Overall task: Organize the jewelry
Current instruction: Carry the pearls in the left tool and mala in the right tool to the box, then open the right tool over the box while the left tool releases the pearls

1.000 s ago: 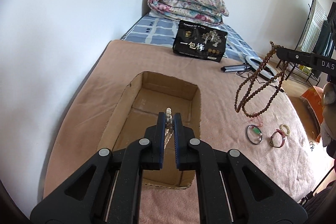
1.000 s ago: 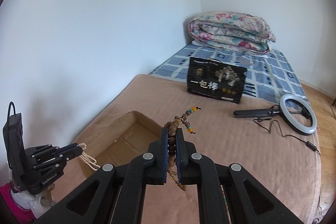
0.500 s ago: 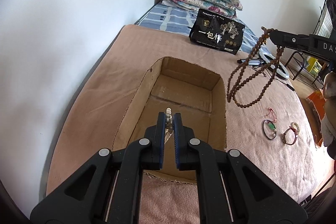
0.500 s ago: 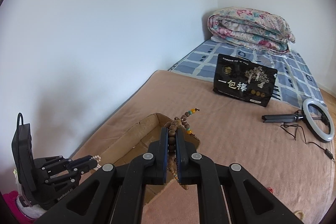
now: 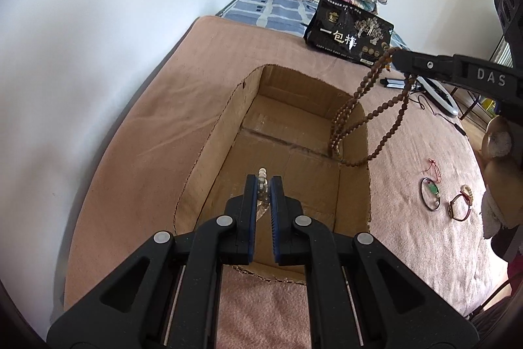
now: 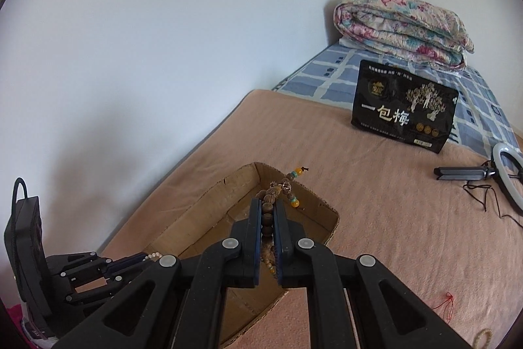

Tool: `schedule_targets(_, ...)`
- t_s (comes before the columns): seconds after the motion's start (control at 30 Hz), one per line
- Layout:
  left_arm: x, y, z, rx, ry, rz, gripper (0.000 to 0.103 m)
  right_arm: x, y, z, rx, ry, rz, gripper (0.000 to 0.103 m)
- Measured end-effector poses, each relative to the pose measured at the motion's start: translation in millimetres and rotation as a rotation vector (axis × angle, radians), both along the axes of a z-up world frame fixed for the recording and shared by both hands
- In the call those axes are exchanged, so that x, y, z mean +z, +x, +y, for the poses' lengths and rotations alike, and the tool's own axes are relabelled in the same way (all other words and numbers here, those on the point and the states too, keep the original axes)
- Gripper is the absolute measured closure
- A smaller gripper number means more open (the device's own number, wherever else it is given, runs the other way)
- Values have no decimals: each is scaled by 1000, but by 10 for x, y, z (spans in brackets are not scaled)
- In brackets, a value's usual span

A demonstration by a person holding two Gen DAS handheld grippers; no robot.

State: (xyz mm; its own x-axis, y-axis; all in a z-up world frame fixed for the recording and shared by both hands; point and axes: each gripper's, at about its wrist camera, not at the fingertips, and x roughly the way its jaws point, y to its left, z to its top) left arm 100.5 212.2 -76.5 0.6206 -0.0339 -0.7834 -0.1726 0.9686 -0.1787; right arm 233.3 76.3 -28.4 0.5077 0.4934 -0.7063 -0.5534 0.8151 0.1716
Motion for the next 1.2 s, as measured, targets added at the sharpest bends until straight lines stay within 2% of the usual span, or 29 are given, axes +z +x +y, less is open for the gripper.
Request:
schedule_targets(0.23, -76, 33, 10, 2, -11, 29, 98, -278, 87, 38, -2, -18, 65, 99)
schedule_targets(0.53, -138, 62, -12, -8, -1, 54, 98, -447, 73, 102, 18, -40, 104, 97)
schedule_targets(0.6, -137, 69, -10, -9, 1, 53, 98, -459, 75, 108, 13, -45, 106, 87)
schedule_targets(0.63, -135, 72, -13, -9, 3, 53, 98, -458, 70, 102, 7, -46, 104, 74)
schedule_targets(0.67, -135, 78, -16, -9, 4, 53, 96, -454, 68, 98, 1, -45, 103, 67)
schedule_targets(0.7, -135, 77, -14, -10, 1, 53, 82, -457, 64, 91, -5, -46, 105, 63)
schedule_targets(0.77, -128, 74, -23, -3, 3, 45, 58, -460, 57, 70, -17, -49, 107, 40)
schedule_targets(0.83, -111, 73, -45, -5, 15, 38, 58, -450, 40, 37, -30, -48, 99, 30)
schedule_targets(1.07, -94, 79, -68, -5, 24, 31, 58, -450, 18, -84, -77, -60, 110, 18)
schedule_targets(1.2, -32, 85, -117, -4, 34, 15, 58, -420, -6, -175, -106, -77, 108, 16)
